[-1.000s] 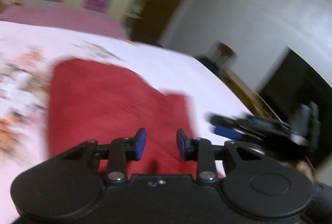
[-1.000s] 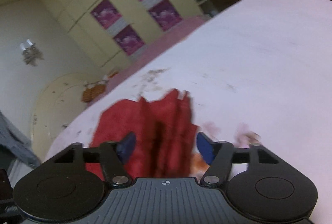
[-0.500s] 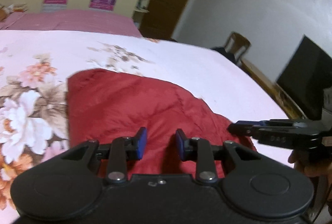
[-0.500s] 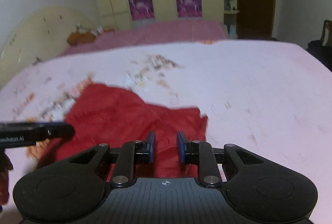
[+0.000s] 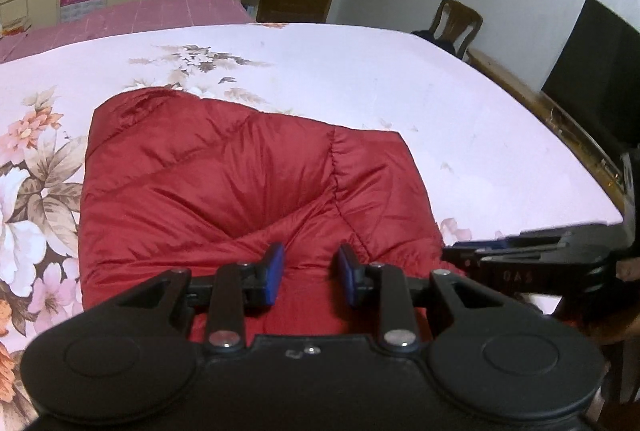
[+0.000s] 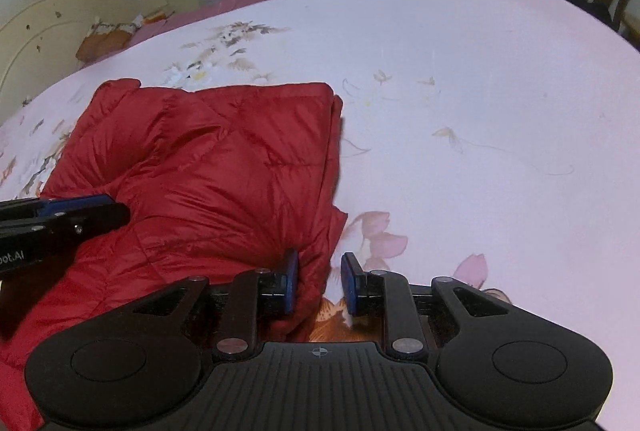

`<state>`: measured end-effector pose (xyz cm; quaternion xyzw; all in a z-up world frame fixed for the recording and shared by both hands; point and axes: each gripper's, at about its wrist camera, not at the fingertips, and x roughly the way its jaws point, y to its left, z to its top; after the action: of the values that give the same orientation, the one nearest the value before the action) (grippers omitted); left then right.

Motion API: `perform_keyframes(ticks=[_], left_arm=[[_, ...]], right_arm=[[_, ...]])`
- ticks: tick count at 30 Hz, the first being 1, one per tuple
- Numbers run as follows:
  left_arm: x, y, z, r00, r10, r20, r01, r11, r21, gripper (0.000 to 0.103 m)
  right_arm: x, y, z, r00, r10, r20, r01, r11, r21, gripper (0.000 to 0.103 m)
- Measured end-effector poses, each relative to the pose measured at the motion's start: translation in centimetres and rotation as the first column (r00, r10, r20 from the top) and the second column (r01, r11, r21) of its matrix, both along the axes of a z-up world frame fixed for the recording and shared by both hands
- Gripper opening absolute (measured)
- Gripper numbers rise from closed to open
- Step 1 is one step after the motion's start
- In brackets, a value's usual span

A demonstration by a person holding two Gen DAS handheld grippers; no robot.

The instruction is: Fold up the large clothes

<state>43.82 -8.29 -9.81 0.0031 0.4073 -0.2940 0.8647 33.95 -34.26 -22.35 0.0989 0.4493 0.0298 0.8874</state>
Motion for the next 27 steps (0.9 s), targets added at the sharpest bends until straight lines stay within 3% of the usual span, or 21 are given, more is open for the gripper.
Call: perform_keyframes(ticks=[2, 5, 8, 11, 14, 19, 27], left_arm=[[-0.4, 1.1, 1.3, 1.0, 0.004, 0.008, -0.004, 1.0, -0.017, 0.028], [-0.4, 3.3, 2.9, 0.997, 0.052, 0.064, -0.051, 0.999, -0.014, 0.031], [1.5, 4.8, 3.3, 0.991, 0.115, 0.068, -0.115, 0.993, 0.002, 0.031], [3.4, 5.0, 3.2, 0.988, 0.145, 0.061, -0.147, 0.989, 0.016, 0.034], [4.9, 4.4, 2.6, 0.988, 0.145, 0.047, -0.146, 0.989, 0.027, 0.035], [5.8, 3.3, 1.6, 0.993, 0.118, 0.024, -0.119, 0.991, 0.054, 0.035], [6.4, 2.1, -0.3, 0.994, 0.105, -0.017, -0.103, 0.988, 0.114, 0.037]], right_arm=[[-0.1, -0.4, 1.3, 1.0, -0.012, 0.006, 0.012, 1.0, -0.004, 0.023], [-1.1, -1.3, 5.4, 0.992, -0.034, 0.12, 0.029, 0.999, 0.039, 0.023], [0.2, 0.4, 8.2, 0.983, 0.033, 0.18, -0.039, 0.999, 0.032, 0.023], [3.0, 3.0, 9.1, 0.976, 0.118, 0.185, -0.122, 0.992, 0.011, 0.023], [5.5, 4.9, 8.0, 0.974, 0.173, 0.148, -0.17, 0.985, -0.03, 0.023], [7.9, 3.8, 3.0, 0.986, 0.162, 0.026, -0.163, 0.987, 0.01, 0.023], [7.8, 2.2, 0.7, 0.992, 0.129, 0.006, -0.129, 0.988, 0.09, 0.023]])
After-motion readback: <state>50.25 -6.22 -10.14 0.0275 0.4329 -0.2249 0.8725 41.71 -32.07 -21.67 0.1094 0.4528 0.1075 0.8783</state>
